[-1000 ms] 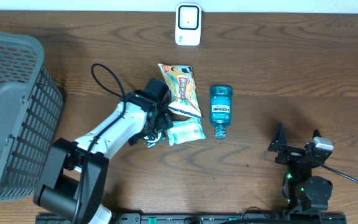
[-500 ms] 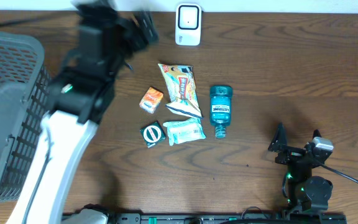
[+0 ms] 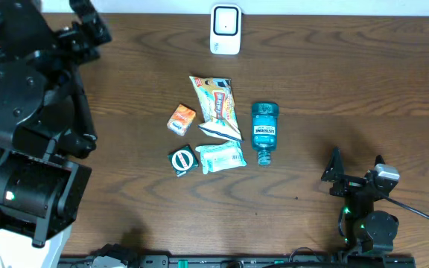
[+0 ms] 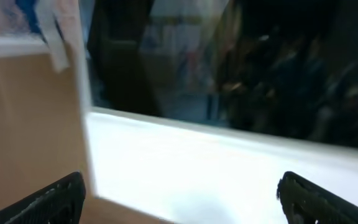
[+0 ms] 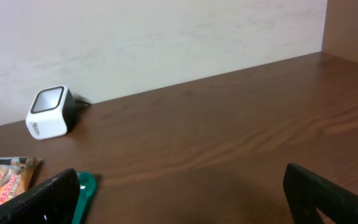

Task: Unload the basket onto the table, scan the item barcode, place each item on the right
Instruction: 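Retract the left gripper to rest beside the basket, then move the right gripper from rest toward the green wipes pack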

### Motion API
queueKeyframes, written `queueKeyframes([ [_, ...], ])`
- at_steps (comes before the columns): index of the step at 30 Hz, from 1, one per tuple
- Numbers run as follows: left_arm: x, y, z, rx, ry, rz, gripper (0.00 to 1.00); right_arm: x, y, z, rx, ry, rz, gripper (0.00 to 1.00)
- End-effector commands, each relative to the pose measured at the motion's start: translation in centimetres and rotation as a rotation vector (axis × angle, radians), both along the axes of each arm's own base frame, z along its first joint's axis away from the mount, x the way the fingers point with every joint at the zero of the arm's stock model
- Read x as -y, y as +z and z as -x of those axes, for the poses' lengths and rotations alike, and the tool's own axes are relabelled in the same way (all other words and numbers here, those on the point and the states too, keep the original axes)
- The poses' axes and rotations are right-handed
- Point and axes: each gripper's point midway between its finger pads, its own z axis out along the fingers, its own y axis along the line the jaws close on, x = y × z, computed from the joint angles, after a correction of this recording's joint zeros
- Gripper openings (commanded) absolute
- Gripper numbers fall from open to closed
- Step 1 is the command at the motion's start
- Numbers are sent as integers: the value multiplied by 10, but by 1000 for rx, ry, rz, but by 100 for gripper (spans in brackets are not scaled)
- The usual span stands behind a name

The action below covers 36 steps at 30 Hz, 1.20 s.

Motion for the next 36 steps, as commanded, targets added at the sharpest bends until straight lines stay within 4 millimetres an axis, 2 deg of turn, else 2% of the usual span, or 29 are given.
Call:
queueKeyframes([
  [1,-9,-2,13,-56,42,-147,98,-2,0,0,1,6,-8,99],
  [5,-2,-7,32,-52,-44,-145,98,-4,0,0,1,20,-13,99],
  [9,-7,-14,65,-4,-76,-123,98,-7,-1,0,0,36,-14,99],
  [12,-20,-16,95,57,-59,-108,98,-7,0,-1,4,37,-14,99],
  [16,-46,-12,147,169,5,-88,98,-18,2,-1,14,98,-49,99],
  [20,-60,-2,204,310,65,-27,98,-47,4,0,14,265,-161,99],
  [24,-66,5,256,439,156,12,98,-58,17,2,56,322,-375,99],
  [27,-58,14,286,540,103,45,97,-77,34,8,90,447,-472,99],
  [29,-52,24,299,606,48,45,98,-91,34,13,73,529,-464,99],
  [31,-52,34,310,659,31,50,98,-100,23,17,16,577,-458,99],
  [33,-52,37,314,668,27,47,98,-106,8,20,-49,602,-445,99],
  [36,-51,37,317,677,28,46,98,-117,4,26,-84,673,-411,99],
])
